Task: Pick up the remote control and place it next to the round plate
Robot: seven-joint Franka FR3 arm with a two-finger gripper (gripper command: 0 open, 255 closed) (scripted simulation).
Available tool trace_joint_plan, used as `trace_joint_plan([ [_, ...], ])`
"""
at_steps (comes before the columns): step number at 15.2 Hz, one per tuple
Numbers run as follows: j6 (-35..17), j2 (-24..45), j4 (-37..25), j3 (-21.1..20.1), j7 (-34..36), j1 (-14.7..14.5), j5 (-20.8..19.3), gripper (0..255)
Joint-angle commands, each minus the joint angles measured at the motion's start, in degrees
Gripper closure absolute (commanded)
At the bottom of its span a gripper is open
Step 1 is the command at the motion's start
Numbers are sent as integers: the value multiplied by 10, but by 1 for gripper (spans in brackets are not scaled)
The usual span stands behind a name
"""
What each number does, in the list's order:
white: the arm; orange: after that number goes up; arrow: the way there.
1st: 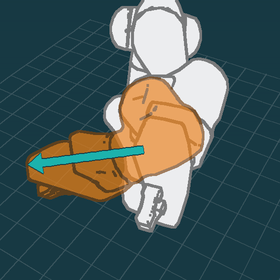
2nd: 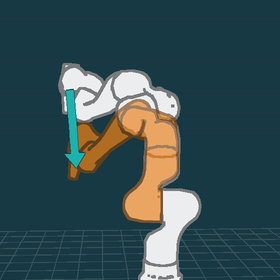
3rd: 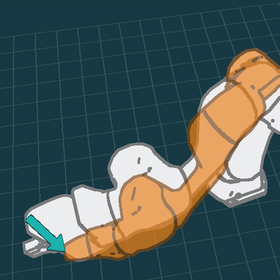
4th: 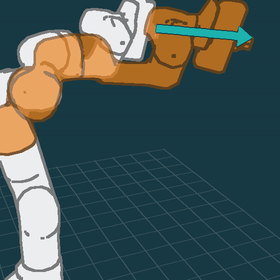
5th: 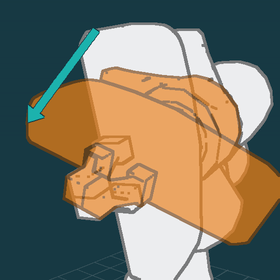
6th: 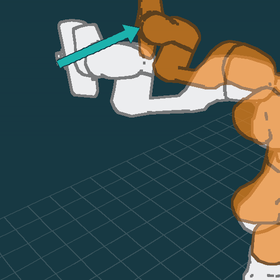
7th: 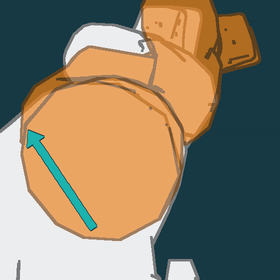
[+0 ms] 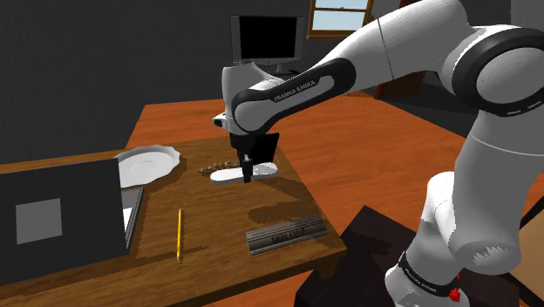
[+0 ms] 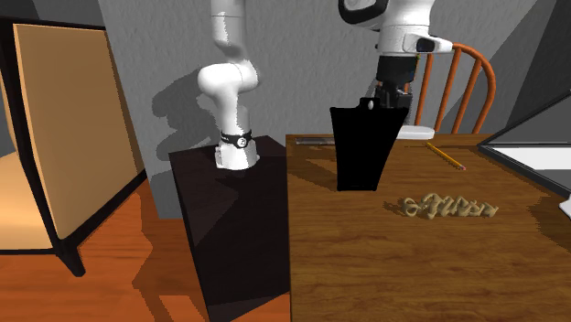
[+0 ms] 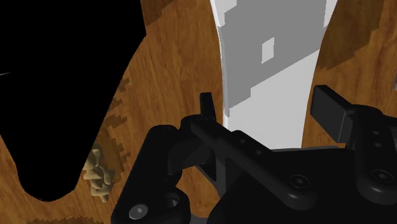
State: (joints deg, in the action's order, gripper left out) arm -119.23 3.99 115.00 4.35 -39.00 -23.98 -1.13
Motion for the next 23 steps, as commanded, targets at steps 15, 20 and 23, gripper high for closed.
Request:
trace_joint_plan([
  [15,158,318,-474,-44,117,-75,-2,255],
  [20,284,502,-783,-47,136,-96,-4,255],
  [23,245,482,-724,-47,137,-96,-4,255],
])
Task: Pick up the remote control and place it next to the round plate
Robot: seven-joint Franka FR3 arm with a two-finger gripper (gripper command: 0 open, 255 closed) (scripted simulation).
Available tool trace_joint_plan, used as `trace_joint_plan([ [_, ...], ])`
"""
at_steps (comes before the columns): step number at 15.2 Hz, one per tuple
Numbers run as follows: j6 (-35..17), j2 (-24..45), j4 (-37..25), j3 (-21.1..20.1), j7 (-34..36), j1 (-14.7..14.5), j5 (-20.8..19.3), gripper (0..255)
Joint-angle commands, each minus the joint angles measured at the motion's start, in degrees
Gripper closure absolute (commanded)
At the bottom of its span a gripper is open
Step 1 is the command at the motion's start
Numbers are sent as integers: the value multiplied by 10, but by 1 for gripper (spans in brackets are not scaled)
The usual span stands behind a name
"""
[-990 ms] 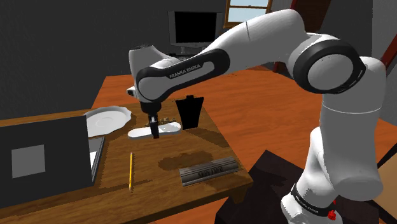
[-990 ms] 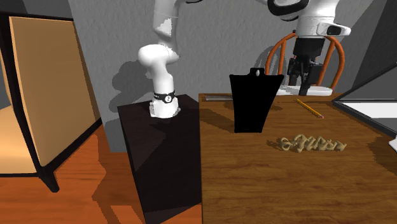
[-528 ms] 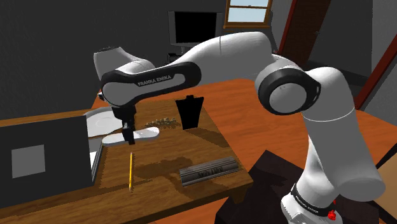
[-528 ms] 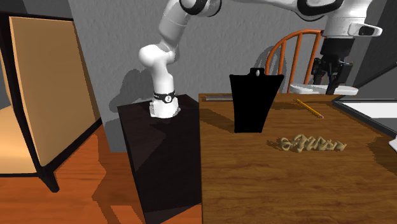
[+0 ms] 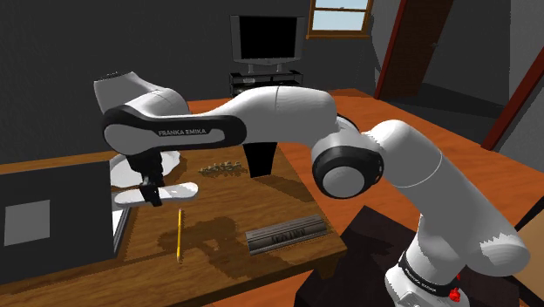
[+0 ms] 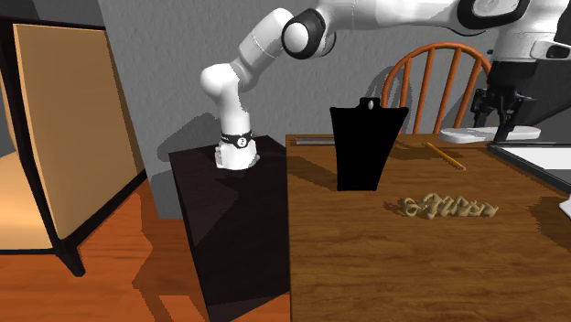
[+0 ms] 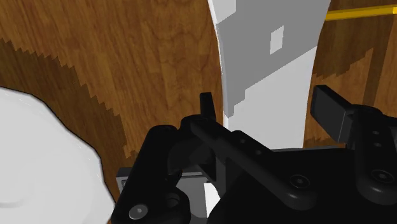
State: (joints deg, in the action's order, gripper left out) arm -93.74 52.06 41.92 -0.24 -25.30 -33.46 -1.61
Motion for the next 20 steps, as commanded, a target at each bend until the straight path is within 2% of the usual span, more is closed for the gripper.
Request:
trace_joint_plan([
  [1,-21,-2,21,-1,1,-1,1,255],
  [11,-105,-11,114,-1,3,0,0,255],
  [19,-108,-11,117,-1,3,0,0,255],
  [20,-108,-10,116,-1,3,0,0,0],
])
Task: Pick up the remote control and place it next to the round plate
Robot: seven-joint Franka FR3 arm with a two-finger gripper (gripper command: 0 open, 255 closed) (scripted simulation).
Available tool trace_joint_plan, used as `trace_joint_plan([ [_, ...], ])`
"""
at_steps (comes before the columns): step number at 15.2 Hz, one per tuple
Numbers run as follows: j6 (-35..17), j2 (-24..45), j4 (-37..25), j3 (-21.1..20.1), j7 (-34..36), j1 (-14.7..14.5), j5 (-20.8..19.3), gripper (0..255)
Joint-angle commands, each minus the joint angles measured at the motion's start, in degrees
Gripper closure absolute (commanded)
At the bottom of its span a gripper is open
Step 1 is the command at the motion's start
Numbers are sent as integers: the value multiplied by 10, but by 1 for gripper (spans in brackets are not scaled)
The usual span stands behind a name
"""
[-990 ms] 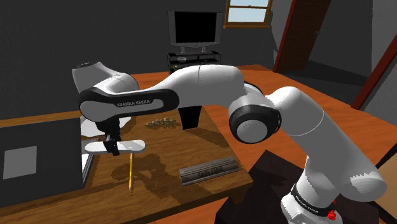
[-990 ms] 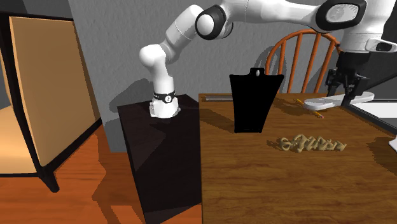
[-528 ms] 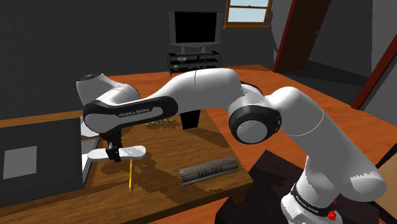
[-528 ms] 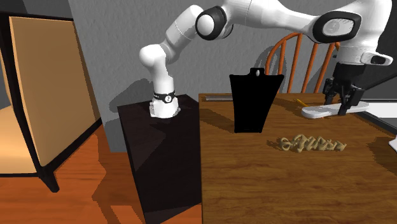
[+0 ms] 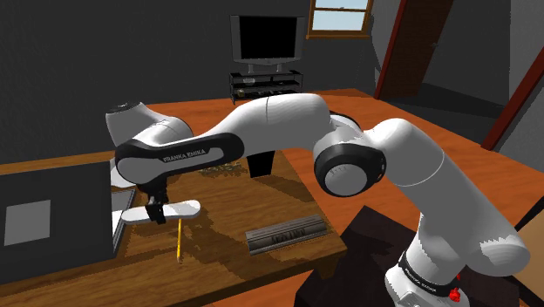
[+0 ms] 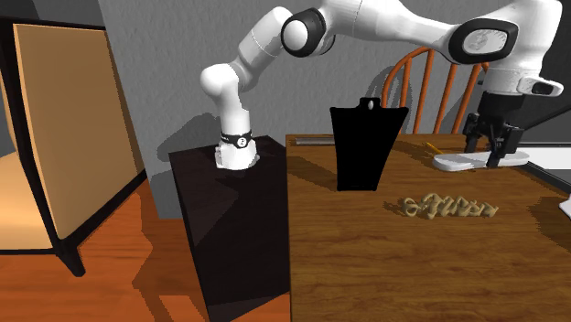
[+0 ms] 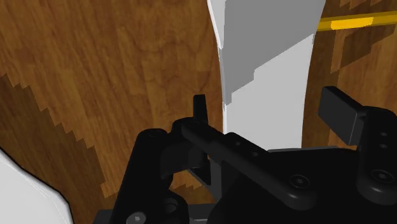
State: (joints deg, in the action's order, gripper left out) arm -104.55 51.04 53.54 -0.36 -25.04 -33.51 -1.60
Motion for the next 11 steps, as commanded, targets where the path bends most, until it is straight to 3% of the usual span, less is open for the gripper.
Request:
trace_joint_plan([
  [1,0,1,0,0,0,0,0,0],
  [5,0,0,1,0,0,0,0,0],
  [9,77,5,-82,0,-1,-1,0,0],
  [11,77,5,-82,0,-1,-1,0,0],
])
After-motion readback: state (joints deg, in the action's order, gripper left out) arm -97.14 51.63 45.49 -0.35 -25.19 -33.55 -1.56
